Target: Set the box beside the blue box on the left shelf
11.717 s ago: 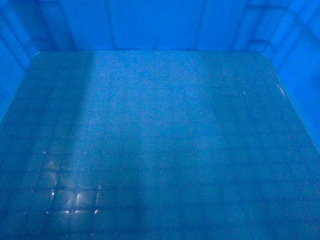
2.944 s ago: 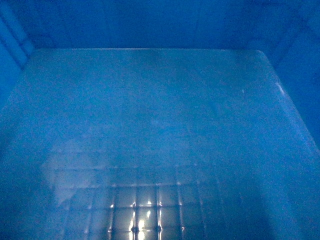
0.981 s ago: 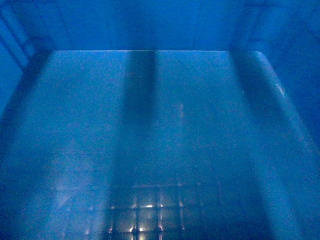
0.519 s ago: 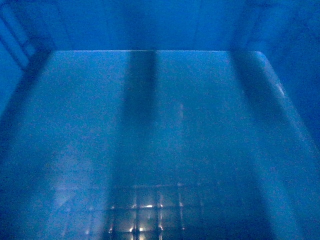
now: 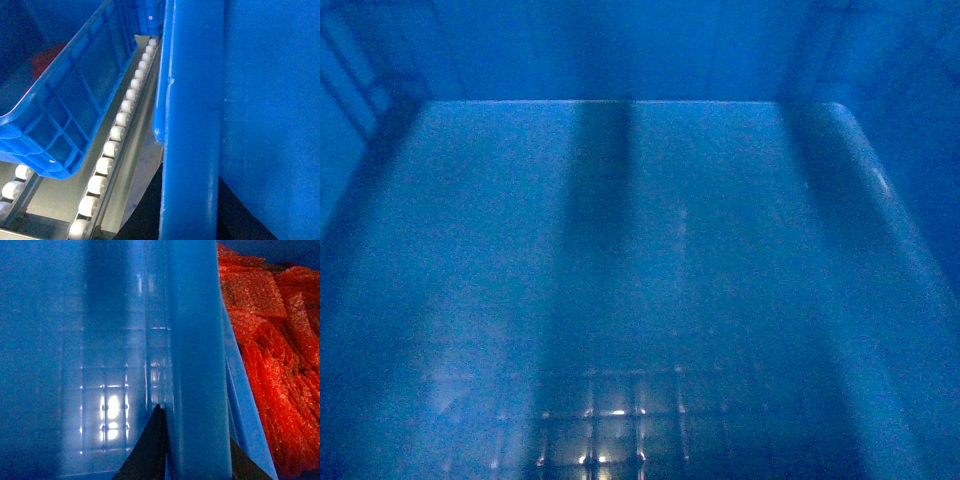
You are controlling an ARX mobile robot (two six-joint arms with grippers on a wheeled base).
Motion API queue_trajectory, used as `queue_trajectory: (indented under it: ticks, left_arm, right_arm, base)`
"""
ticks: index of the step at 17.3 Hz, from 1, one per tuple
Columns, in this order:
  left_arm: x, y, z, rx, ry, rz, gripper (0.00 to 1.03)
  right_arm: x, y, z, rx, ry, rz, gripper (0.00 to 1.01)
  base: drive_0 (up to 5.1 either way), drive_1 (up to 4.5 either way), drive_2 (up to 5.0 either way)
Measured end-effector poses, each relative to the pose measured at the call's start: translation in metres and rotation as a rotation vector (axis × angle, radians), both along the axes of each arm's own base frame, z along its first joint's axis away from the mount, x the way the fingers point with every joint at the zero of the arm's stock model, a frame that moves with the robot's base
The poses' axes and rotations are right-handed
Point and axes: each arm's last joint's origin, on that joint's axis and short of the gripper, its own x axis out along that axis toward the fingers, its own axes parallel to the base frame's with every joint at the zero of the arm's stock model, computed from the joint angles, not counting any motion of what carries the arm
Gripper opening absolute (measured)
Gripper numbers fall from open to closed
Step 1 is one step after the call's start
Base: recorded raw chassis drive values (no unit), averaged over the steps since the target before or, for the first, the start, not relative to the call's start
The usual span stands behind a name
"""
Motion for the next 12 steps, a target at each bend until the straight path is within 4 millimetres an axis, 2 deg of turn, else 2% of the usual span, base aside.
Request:
queue_trajectory:
  ticks: [12]
  left_arm:
    - [0.0, 0.0, 0.0, 0.0, 0.0, 0.0, 0.13]
  right_arm:
    - [0.0, 0.0, 0.0, 0.0, 0.0, 0.0, 0.13]
  base:
    - [0.0, 0.0, 0.0]
